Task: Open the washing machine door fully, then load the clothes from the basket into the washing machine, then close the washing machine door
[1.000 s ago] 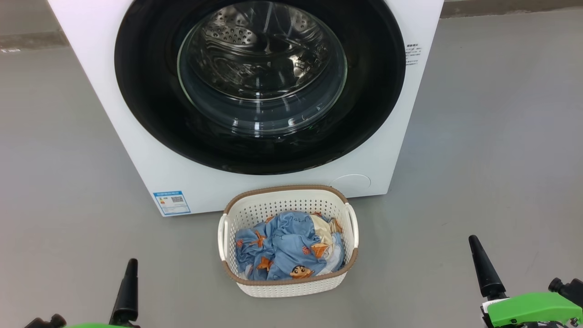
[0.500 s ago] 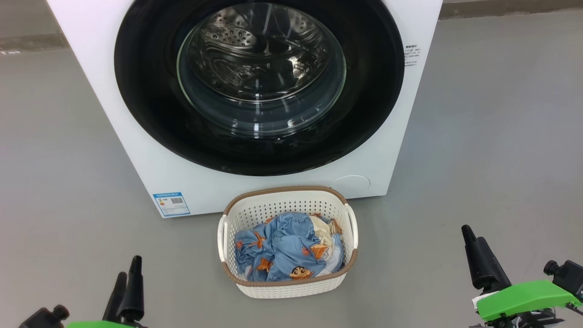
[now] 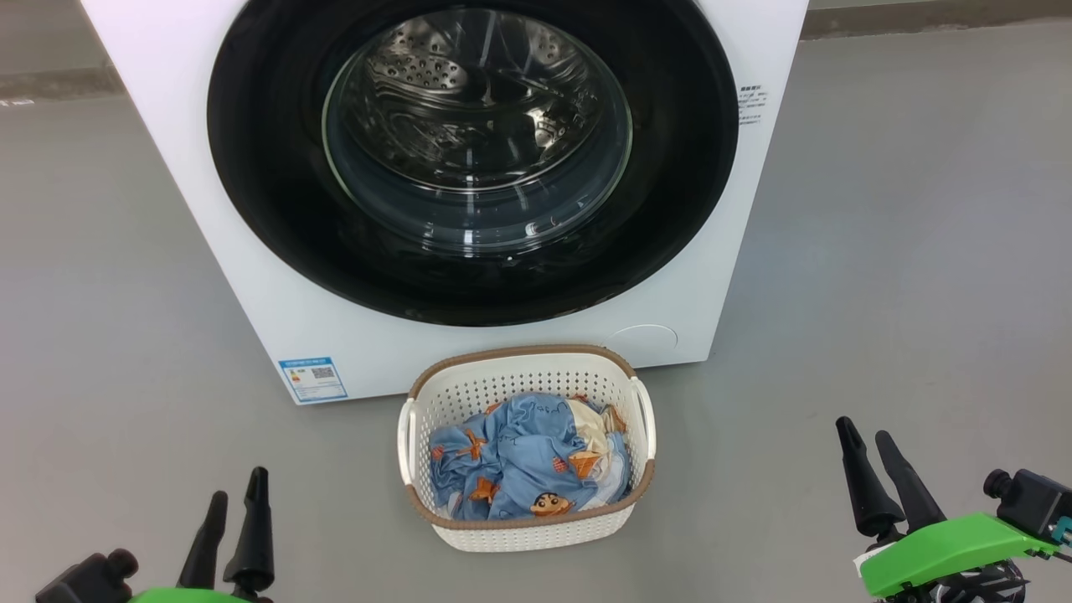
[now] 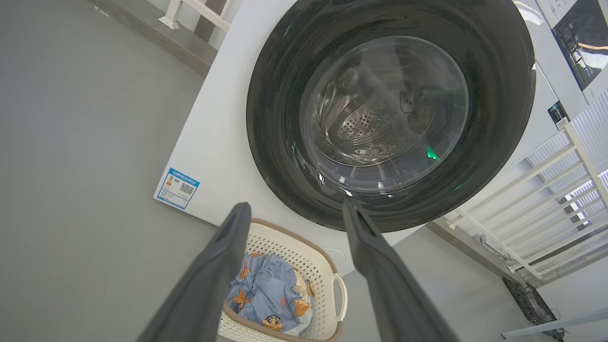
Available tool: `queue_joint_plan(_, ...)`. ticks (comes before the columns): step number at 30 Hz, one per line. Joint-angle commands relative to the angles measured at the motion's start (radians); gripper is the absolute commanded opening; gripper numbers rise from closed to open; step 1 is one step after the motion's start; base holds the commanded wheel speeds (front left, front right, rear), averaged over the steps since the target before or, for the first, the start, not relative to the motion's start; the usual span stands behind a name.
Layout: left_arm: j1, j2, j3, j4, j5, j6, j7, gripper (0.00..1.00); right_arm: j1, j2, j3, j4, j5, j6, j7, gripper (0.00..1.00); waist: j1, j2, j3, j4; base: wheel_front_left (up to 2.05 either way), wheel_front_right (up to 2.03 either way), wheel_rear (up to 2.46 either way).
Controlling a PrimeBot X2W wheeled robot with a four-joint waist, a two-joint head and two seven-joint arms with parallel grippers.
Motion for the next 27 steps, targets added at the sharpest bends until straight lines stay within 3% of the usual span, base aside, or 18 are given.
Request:
queue_joint_plan(1, -0.033, 0.024, 0.017, -0.022, 0.042, -0.007, -0.013, 1.00, -0.051, -0.018, 0.020, -0.021, -0.037, -0.001, -0.014, 1.00, -0.0001, 0.0000, -0.001, -0.001, 0.00, 0.00, 0.00)
queue_joint_plan(27, -0.040, 0.037, 0.012, 0.040, 0.372, -0.009, -0.090, 1.00, -0.098, -0.053, 0.065, 0.080, -0.357, -0.001, -0.090, 1.00, -0.0001, 0.0000, -0.026, 0.017, 0.00, 0.00, 0.00)
